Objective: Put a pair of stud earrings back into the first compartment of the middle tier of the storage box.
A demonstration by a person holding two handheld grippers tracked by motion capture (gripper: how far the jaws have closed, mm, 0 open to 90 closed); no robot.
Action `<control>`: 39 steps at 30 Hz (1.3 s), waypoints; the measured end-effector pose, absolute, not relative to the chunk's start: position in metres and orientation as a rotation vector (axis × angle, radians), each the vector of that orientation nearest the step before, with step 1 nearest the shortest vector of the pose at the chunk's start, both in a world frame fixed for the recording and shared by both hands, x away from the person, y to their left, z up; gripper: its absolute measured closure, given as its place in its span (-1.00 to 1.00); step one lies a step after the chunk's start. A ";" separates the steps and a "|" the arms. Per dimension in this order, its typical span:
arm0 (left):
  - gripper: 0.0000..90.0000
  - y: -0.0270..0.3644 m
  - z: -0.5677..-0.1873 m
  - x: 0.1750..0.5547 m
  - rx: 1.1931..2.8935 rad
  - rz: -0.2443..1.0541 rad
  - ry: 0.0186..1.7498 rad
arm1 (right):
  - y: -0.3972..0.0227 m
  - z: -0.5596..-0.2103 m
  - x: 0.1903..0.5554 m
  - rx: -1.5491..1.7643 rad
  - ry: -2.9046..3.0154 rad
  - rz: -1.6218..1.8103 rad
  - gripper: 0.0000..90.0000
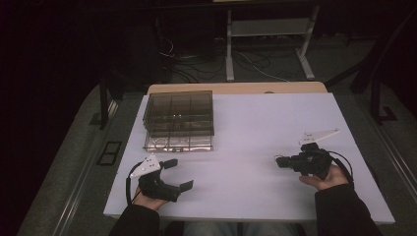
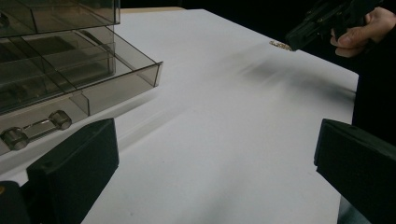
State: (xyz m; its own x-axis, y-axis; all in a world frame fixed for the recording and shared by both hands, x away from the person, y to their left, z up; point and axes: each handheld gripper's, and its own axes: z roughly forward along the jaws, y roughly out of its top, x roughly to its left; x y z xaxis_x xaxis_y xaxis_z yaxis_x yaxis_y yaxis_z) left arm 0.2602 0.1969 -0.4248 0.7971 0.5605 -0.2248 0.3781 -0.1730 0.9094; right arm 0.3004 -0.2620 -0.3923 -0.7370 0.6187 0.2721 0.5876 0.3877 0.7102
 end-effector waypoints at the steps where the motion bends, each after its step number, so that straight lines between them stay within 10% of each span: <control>1: -1.00 0.197 -0.425 0.260 1.793 0.193 0.721 | -0.260 -0.391 0.301 1.116 2.589 1.306 0.89; 39: -1.00 0.197 -0.425 0.260 1.794 0.191 0.715 | -0.171 -0.346 0.330 0.816 2.708 1.301 0.89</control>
State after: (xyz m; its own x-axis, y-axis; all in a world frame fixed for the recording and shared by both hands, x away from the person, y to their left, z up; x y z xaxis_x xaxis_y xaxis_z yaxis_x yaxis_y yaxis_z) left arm 0.2603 0.1967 -0.4248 0.8017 0.5557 -0.2200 0.3722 -0.1762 0.9113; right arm 0.3298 -0.1712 -0.3455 -0.8622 0.4678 0.1944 0.4440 0.5132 0.7345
